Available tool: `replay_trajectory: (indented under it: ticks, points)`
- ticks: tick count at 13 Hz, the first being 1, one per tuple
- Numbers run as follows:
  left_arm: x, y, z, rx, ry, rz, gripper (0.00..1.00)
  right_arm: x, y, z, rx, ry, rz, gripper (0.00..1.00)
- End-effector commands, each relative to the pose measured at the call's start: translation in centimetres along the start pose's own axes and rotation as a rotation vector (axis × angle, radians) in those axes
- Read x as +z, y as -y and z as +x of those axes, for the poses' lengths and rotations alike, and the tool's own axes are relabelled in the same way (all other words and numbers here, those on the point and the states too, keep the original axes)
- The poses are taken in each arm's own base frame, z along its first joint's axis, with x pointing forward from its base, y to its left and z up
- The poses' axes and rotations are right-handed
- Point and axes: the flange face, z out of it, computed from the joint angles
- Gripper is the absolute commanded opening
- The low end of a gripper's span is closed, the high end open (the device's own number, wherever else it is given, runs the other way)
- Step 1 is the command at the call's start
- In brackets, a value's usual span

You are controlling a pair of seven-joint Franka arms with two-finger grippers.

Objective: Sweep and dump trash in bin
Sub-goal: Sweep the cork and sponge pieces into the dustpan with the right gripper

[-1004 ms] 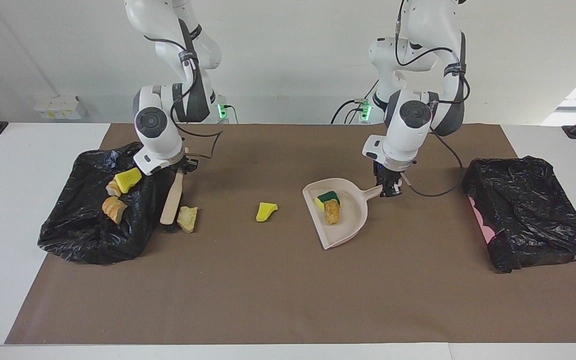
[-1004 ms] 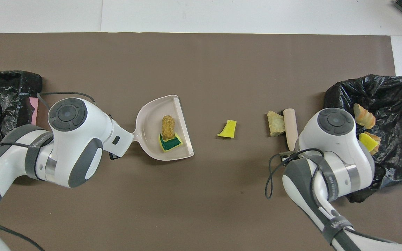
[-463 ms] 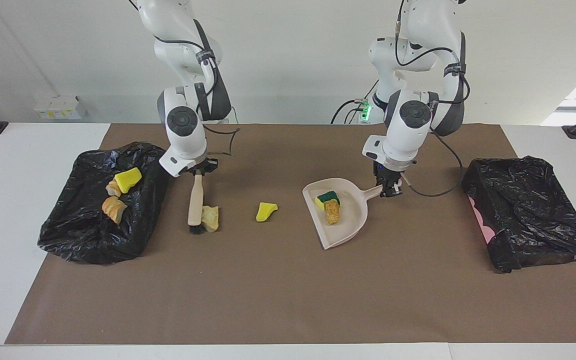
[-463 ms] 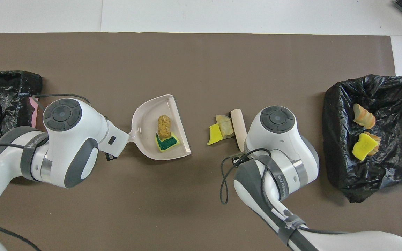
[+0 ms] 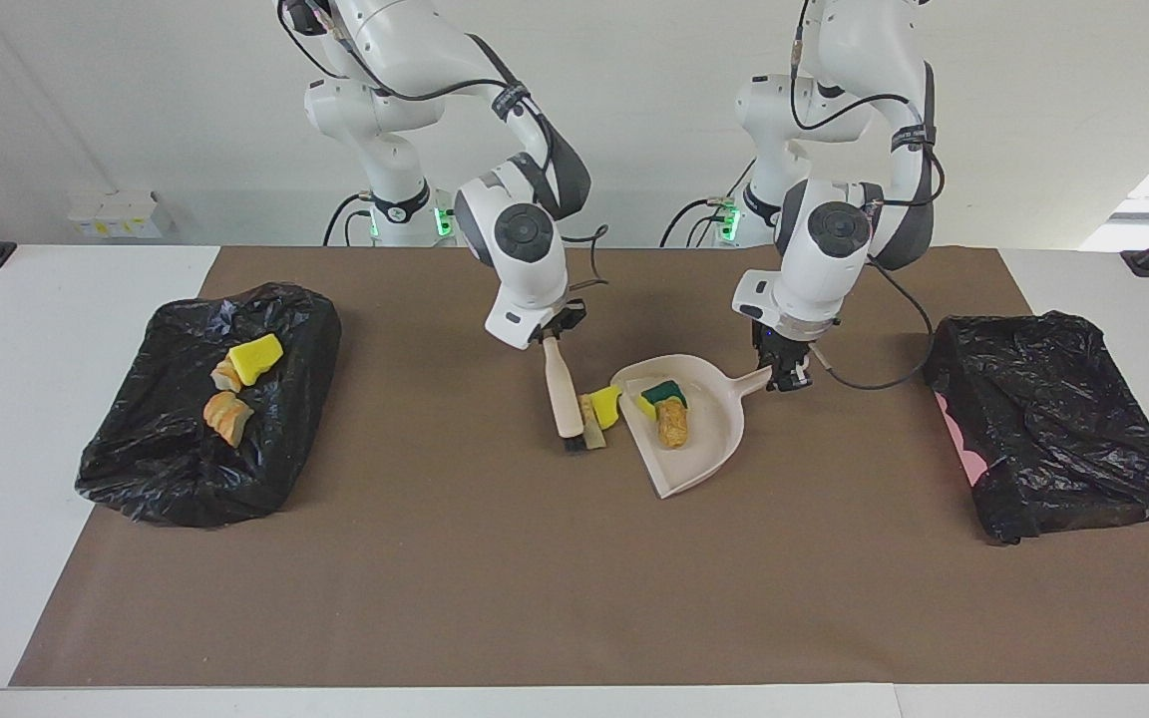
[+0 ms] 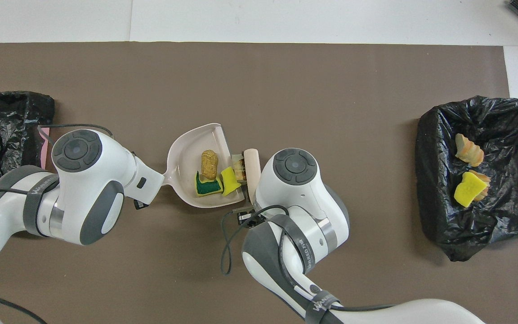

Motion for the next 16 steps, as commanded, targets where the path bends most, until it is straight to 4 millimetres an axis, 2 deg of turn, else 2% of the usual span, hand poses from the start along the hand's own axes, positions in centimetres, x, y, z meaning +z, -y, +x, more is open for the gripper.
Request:
replay_trajectory:
  ticks: [1, 3, 6, 8, 10, 12, 14, 16]
  points:
    - [0.1, -0.6, -1.1, -0.009, 0.008, 0.02, 0.0, -0.3, 2.3, 0.1, 0.033, 0.01, 0.089, 0.0]
    - [0.1, -0.6, -1.2, -0.013, 0.008, 0.019, 0.0, -1.6, 4.2, -0.2, 0.032, 0.014, 0.141, 0.0]
    - [0.1, -0.6, -1.3, -0.011, 0.015, 0.009, 0.0, -3.3, 2.9, -0.9, 0.023, 0.044, 0.106, 0.0]
    - [0.2, -0.1, -2.1, -0.027, 0.015, 0.008, 0.0, -5.9, 0.9, -1.4, 0.036, 0.05, 0.083, 0.0]
    - [0.0, 0.0, -2.0, -0.029, 0.009, 0.016, 0.0, -7.7, -1.0, -2.0, 0.047, 0.065, 0.029, 0.0]
    - [0.0, 0.1, -2.1, -0.03, 0.007, 0.019, 0.0, -7.6, -1.6, -2.7, 0.046, 0.063, -0.043, 0.0]
    - [-0.2, 0.8, -2.4, -0.034, 0.006, 0.019, 0.0, -6.6, -1.0, -4.6, 0.069, 0.04, -0.096, 0.0]
    - [-0.4, 1.4, -2.9, -0.037, 0.005, 0.019, 0.0, -3.8, 1.5, -6.9, 0.093, 0.06, -0.144, 0.0]
